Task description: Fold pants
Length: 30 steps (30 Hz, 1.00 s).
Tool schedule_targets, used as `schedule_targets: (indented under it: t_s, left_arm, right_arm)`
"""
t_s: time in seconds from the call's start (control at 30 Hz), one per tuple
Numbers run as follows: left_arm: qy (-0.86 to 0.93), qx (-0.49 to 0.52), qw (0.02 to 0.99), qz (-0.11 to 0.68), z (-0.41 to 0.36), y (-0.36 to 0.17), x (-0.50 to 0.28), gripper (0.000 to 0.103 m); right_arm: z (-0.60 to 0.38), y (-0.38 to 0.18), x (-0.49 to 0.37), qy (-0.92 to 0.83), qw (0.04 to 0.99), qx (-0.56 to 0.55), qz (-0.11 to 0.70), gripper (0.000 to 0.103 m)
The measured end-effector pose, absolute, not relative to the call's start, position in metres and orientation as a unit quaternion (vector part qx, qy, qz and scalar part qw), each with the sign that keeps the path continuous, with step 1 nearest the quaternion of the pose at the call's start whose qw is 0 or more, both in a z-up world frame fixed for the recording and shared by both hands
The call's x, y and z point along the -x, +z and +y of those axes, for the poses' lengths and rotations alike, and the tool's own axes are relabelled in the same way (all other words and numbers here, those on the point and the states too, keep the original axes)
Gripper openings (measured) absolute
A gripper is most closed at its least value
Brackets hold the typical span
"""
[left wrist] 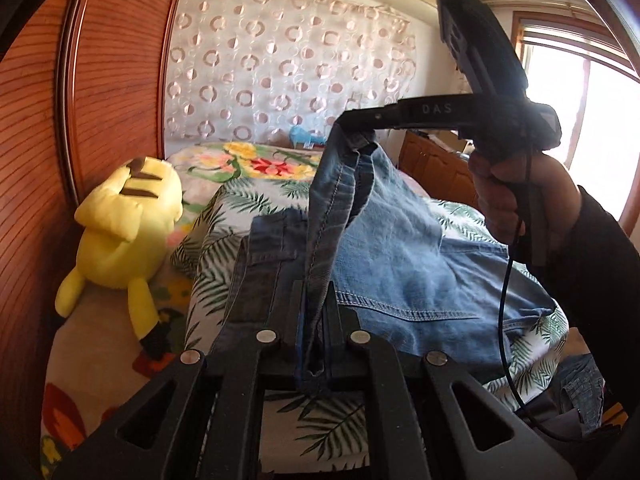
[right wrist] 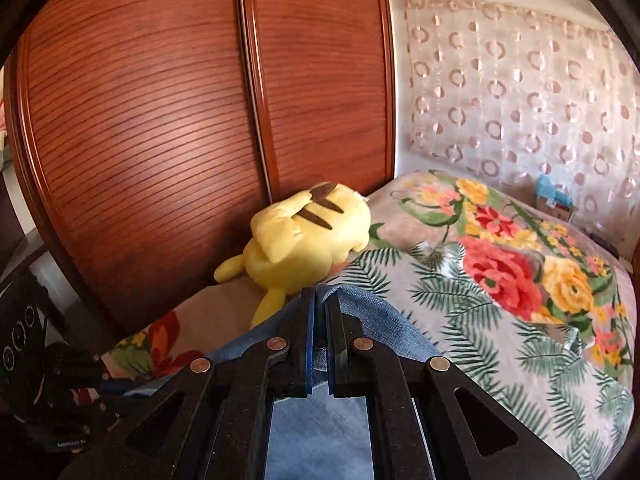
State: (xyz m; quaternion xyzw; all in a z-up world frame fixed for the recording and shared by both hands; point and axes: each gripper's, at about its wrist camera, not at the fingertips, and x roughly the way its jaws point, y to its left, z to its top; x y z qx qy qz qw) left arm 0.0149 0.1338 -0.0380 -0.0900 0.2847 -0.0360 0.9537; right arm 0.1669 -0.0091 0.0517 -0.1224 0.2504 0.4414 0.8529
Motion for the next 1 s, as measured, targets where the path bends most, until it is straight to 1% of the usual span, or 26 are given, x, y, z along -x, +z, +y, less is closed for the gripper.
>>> schedule_targets:
  t_s: [0.27, 0.3, 0.33, 0.37, 0.4, 0.43, 0.47, 0.5, 0.53, 0.57, 0.6, 0.63, 0.83, 1.0]
  left_arm:
    - [-0.016, 0.09, 0.943, 0.321, 0.136, -0.062, -0.021, 0.008]
    - [-0.015, 0.09, 0.941, 0.326, 0.134, -0.064, -0.021, 0.011]
    - [-0.008, 0.086, 0.939, 0.332, 0.133, -0.067, -0.023, 0.019]
    - [-0.006, 0.083, 0.939, 0.333, 0.132, -0.067, -0.024, 0.025]
    - [-0.007, 0.083, 0.939, 0.333, 0.131, -0.068, -0.024, 0.035]
    - [-0.009, 0.084, 0.939, 0.333, 0.131, -0.068, -0.024, 0.046]
    - [-0.012, 0.086, 0.939, 0.331, 0.13, -0.069, -0.024, 0.048]
    - [-0.012, 0.088, 0.939, 0.331, 0.13, -0.069, -0.024, 0.052]
    - [-0.01, 0.087, 0.939, 0.332, 0.13, -0.069, -0.024, 0.059]
    - [-0.008, 0.088, 0.94, 0.331, 0.13, -0.068, -0.025, 0.063]
    - [-0.007, 0.088, 0.94, 0.329, 0.131, -0.068, -0.025, 0.069]
    - [-0.004, 0.089, 0.941, 0.328, 0.131, -0.068, -0.025, 0.071]
    - [0.005, 0.087, 0.941, 0.327, 0.133, -0.069, -0.028, 0.073]
    - [0.007, 0.08, 0.943, 0.322, 0.127, -0.065, -0.029, 0.073]
  right_arm:
    - [0.026, 0.032, -0.187, 0.435, 0.84, 0.137, 0.295, 0.004]
    - [0.027, 0.03, -0.184, 0.436, 0.836, 0.142, 0.302, 0.005]
    - [0.028, 0.028, -0.185, 0.437, 0.833, 0.149, 0.306, 0.007]
    - [0.03, 0.028, -0.184, 0.432, 0.834, 0.157, 0.307, 0.01]
    - [0.029, 0.029, -0.184, 0.429, 0.834, 0.162, 0.307, 0.011]
    - [0.025, 0.032, -0.184, 0.429, 0.834, 0.161, 0.306, 0.015]
    - [0.026, 0.033, -0.186, 0.428, 0.836, 0.161, 0.303, 0.024]
    - [0.021, 0.036, -0.186, 0.422, 0.841, 0.161, 0.297, 0.029]
    - [0.013, 0.041, -0.187, 0.416, 0.847, 0.16, 0.29, 0.038]
    - [0.008, 0.041, -0.189, 0.412, 0.851, 0.158, 0.285, 0.043]
    - [-0.001, 0.043, -0.191, 0.408, 0.855, 0.156, 0.28, 0.043]
    - [-0.012, 0.046, -0.194, 0.402, 0.859, 0.153, 0.278, 0.044]
    - [-0.072, 0.035, -0.203, 0.358, 0.878, 0.137, 0.286, 0.044]
    - [-0.112, 0.023, -0.177, 0.334, 0.889, 0.122, 0.287, 0.044]
